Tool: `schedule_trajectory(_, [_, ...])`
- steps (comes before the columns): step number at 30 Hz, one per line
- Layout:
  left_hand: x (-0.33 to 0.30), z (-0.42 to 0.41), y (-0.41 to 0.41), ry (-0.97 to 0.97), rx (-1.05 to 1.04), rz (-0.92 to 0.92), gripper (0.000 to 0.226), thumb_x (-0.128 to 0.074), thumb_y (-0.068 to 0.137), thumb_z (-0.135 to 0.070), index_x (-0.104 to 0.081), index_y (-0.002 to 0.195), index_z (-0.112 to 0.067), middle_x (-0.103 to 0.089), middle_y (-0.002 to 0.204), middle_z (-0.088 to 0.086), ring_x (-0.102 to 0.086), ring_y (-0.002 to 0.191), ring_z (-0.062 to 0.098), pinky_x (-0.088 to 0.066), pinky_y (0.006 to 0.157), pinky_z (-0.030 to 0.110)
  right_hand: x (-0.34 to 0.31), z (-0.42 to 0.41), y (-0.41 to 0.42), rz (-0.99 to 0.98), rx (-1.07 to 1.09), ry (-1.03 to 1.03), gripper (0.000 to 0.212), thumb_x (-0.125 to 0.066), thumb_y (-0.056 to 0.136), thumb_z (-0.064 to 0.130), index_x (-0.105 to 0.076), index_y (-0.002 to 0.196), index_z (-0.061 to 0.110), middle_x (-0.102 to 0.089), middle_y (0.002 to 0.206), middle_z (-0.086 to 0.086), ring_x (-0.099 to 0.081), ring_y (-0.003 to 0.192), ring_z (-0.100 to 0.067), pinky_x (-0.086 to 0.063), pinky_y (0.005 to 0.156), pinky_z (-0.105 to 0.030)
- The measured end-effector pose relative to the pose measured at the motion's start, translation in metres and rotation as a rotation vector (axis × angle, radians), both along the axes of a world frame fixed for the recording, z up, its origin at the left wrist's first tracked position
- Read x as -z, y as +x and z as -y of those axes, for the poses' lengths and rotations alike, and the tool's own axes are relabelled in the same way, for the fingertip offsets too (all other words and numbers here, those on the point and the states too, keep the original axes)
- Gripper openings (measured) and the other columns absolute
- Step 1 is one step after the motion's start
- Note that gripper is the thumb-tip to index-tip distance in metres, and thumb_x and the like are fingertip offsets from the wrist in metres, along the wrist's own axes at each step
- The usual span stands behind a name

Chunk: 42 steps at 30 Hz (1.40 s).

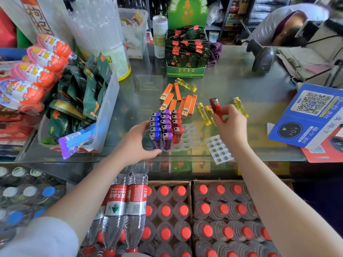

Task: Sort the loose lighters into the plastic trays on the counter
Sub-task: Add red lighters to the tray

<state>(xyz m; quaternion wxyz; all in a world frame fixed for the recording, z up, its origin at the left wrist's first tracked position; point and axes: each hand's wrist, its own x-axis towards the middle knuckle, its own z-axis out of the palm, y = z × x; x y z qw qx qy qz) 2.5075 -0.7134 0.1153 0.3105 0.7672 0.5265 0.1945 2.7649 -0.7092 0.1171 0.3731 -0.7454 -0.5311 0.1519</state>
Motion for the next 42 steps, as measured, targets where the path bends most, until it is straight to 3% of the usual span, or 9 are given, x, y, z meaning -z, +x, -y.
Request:
schedule_trajectory(3, [-0.001, 0.001, 0.0, 0.002, -0.005, 0.015, 0.065, -0.078, 0.065, -0.025, -0.046, 0.121, -0.022, -0.05, 0.113, -0.014, -0.04, 0.101, -0.001, -0.03, 0.087, 0.021, -0.002, 0.017, -0.029, -0.115, -0.226, 0.034, 0.011, -0.065, 0.082, 0.014, -0.059, 0.091, 0.014, -0.054, 0.069, 0.015, -0.047, 0.056, -0.006, -0.039, 0.053, -0.01])
schedule_trajectory(8, [-0.001, 0.006, -0.007, 0.027, -0.032, 0.027, 0.064, -0.078, 0.065, -0.024, -0.047, 0.121, -0.02, -0.047, 0.108, -0.016, -0.041, 0.101, 0.001, -0.03, 0.086, 0.023, 0.004, 0.03, -0.054, -0.194, -0.403, -0.012, 0.019, -0.064, 0.083, 0.011, -0.05, 0.088, 0.021, -0.058, 0.071, 0.01, -0.052, 0.052, -0.001, -0.04, 0.05, -0.007])
schedule_trajectory(12, [0.005, 0.007, -0.017, 0.039, -0.058, 0.03, 0.066, -0.078, 0.064, -0.028, -0.047, 0.121, -0.021, -0.055, 0.118, -0.007, -0.048, 0.109, 0.009, -0.035, 0.089, 0.027, 0.002, 0.033, -0.065, -0.26, -0.387, -0.083, 0.02, -0.062, 0.083, 0.01, -0.044, 0.086, 0.02, -0.058, 0.072, 0.01, -0.06, 0.059, -0.005, -0.047, 0.05, -0.012])
schedule_trajectory(15, [0.009, 0.008, -0.021, 0.038, -0.083, 0.043, 0.071, -0.079, 0.062, -0.03, -0.045, 0.124, -0.02, -0.055, 0.124, -0.003, -0.048, 0.115, 0.013, -0.036, 0.094, 0.03, 0.003, 0.035, -0.074, -0.338, -0.377, -0.121, 0.011, -0.057, 0.085, 0.008, -0.049, 0.087, 0.015, -0.061, 0.071, 0.003, -0.057, 0.054, -0.015, -0.048, 0.049, -0.027])
schedule_trajectory(20, [0.011, 0.011, -0.022, 0.066, -0.109, 0.043, 0.077, -0.081, 0.062, -0.029, -0.043, 0.128, -0.017, -0.053, 0.128, 0.0, -0.046, 0.118, 0.016, -0.032, 0.093, 0.025, 0.001, 0.033, -0.09, -0.451, -0.335, -0.2, 0.015, -0.053, 0.086, 0.009, -0.054, 0.075, 0.018, -0.064, 0.067, -0.001, -0.057, 0.045, -0.006, -0.05, 0.049, -0.021])
schedule_trajectory(24, [0.012, 0.01, -0.022, 0.088, -0.106, 0.045, 0.078, -0.081, 0.062, -0.03, -0.043, 0.128, -0.017, -0.053, 0.128, 0.001, -0.046, 0.118, 0.015, -0.03, 0.093, 0.024, -0.001, 0.034, -0.095, -0.502, -0.318, -0.247, 0.006, -0.054, 0.087, 0.009, -0.057, 0.083, 0.013, -0.066, 0.067, -0.003, -0.064, 0.051, -0.011, -0.059, 0.058, -0.028])
schedule_trajectory(29, [0.012, 0.009, -0.023, 0.09, -0.095, 0.046, 0.077, -0.081, 0.061, -0.031, -0.044, 0.128, -0.018, -0.053, 0.128, 0.0, -0.046, 0.118, 0.016, -0.03, 0.092, 0.024, 0.001, 0.035, -0.096, -0.322, -0.331, -0.239, 0.011, -0.058, 0.088, 0.021, -0.054, 0.089, 0.012, -0.062, 0.064, 0.004, -0.055, 0.038, 0.002, -0.045, 0.042, -0.011])
schedule_trajectory(36, [0.015, 0.005, -0.028, 0.051, -0.019, 0.044, 0.079, -0.079, 0.062, -0.037, -0.041, 0.13, -0.023, -0.052, 0.13, -0.003, -0.044, 0.118, 0.009, -0.035, 0.1, 0.033, 0.003, 0.036, -0.095, -0.103, -0.374, -0.134, 0.026, -0.07, 0.079, 0.028, -0.052, 0.086, 0.011, -0.067, 0.074, -0.002, -0.065, 0.058, -0.016, -0.058, 0.061, -0.034])
schedule_trajectory(42, [0.018, 0.004, -0.029, 0.052, -0.017, 0.061, 0.076, -0.078, 0.063, -0.035, -0.042, 0.128, -0.024, -0.052, 0.129, -0.003, -0.046, 0.118, 0.011, -0.037, 0.099, 0.036, 0.008, 0.032, -0.094, 0.105, -0.47, -0.117, 0.033, -0.071, 0.077, 0.03, -0.042, 0.08, 0.017, -0.056, 0.072, 0.004, -0.057, 0.062, -0.02, -0.051, 0.059, -0.034])
